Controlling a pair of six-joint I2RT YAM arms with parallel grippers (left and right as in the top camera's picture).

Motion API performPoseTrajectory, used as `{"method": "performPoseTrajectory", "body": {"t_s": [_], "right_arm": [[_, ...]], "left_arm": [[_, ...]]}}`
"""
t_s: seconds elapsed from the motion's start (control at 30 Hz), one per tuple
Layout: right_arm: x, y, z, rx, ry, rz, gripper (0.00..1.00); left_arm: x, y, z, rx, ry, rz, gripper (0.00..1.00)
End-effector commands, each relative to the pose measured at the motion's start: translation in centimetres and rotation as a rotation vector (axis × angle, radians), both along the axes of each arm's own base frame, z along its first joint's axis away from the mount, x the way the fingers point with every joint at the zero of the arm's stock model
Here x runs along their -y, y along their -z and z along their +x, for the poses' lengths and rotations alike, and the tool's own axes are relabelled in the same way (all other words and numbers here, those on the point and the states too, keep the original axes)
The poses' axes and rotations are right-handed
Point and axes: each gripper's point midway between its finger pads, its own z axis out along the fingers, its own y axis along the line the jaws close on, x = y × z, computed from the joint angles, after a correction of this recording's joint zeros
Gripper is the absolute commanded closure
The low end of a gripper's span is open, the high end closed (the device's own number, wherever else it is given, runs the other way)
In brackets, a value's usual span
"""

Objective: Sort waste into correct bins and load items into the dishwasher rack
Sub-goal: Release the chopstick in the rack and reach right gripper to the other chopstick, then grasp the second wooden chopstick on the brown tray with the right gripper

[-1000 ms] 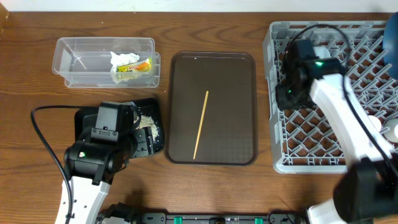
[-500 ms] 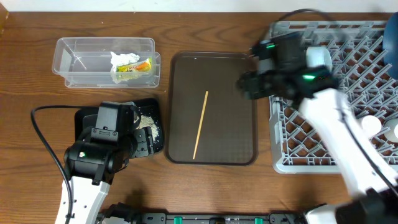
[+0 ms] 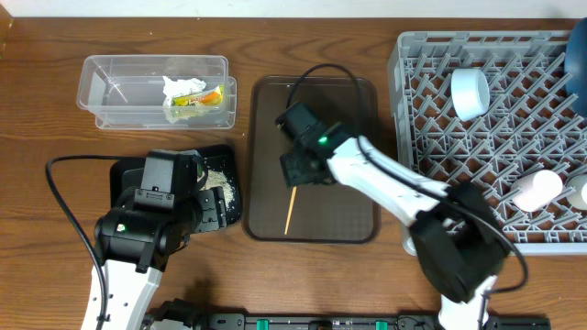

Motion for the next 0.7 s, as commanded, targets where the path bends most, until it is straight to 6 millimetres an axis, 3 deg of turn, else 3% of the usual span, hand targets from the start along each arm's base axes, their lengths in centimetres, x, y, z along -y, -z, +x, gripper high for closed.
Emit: {"method": "performPoseTrajectory", "body": {"t_s": [0.0, 0.17, 0.37, 0.6, 0.67], "right_arm": [[1.1, 2.8, -0.1, -0.017, 0.121, -0.08, 0.43], [1.7, 5.0, -0.8, -0.064, 0.141, -0.123, 0.44], [3.9, 4.9, -1.1, -0.056, 0.181, -0.222, 0.5], [6.2, 4.9, -1.1, -0.1, 0.219, -0.267, 0.87], [6.8, 4.9, -1.0, -0.109, 0.232, -0.274, 0.93]], "left_arm": [[-0.3, -0.1, 0.1, 0.004, -0.009, 0.011, 0.27], [-0.3, -0.1, 0.1, 0.004, -0.009, 0.011, 0.27], [-0.3, -0.1, 0.1, 0.004, -0.009, 0.011, 0.27], [-0.3, -0.1, 0.1, 0.004, -0.009, 0.011, 0.27], [-0.3, -0.1, 0.1, 0.004, -0.009, 0.011, 0.27]]}}
